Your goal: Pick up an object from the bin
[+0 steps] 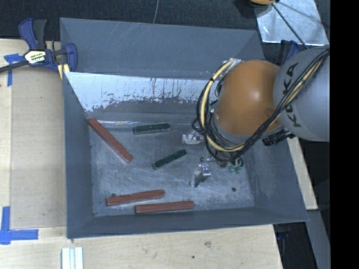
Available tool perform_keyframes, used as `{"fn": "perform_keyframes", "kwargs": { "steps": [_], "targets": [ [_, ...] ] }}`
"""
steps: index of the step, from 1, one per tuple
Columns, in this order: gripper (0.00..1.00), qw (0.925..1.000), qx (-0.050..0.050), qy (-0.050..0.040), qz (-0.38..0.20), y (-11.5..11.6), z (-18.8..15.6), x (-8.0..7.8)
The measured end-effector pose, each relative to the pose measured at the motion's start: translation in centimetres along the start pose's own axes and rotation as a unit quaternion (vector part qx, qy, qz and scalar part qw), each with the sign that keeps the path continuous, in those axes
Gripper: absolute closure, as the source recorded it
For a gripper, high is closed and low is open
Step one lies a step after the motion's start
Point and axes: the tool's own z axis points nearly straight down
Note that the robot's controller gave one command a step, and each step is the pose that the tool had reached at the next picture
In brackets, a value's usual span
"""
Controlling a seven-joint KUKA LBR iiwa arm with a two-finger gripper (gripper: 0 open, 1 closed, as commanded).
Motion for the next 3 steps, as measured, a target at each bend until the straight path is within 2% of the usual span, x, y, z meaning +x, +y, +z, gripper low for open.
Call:
{"fn": "perform_keyframes", "kwargs": {
  "steps": [1,2,3],
  "targets": [
    [1.00,0.9932,0.001,0.0006,-0.117,3.3,8.8,-5.5],
    [1.00,0.9932,0.001,0.0006,-0.116,3.3,8.8,-5.5],
    [1.00,0.9932,0.000,-0.0046,-0.116,5.5,-8.9,-5.9]
  ]
}}
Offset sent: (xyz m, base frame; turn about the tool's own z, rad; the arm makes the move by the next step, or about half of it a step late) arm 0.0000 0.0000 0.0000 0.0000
